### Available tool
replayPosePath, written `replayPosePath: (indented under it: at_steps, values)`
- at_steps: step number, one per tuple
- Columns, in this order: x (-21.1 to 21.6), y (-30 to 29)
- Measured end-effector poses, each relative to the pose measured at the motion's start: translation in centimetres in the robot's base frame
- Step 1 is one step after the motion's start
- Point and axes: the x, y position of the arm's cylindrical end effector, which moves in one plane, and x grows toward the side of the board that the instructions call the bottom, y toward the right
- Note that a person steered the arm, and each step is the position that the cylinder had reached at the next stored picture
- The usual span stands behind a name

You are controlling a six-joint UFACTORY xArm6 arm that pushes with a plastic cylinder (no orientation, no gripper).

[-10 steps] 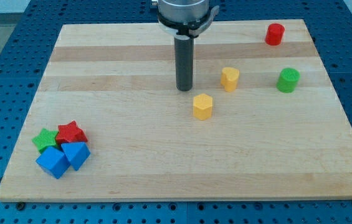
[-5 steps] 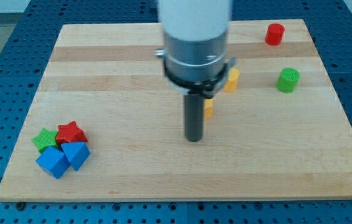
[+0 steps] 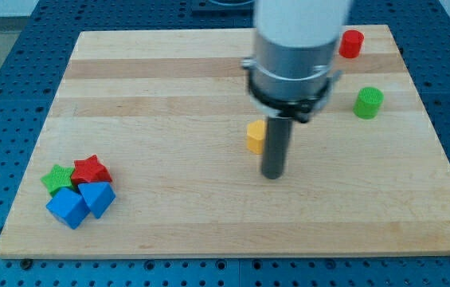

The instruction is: Slide the yellow hexagon towards the top center

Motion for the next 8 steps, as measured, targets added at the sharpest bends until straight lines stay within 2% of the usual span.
replayPosePath:
  at_steps: [2, 6, 7, 8]
  values:
    - [-0.9, -0.2]
    - [-16.2, 0.5]
    - [-19.2, 0.5]
    - [-20.5, 0.5]
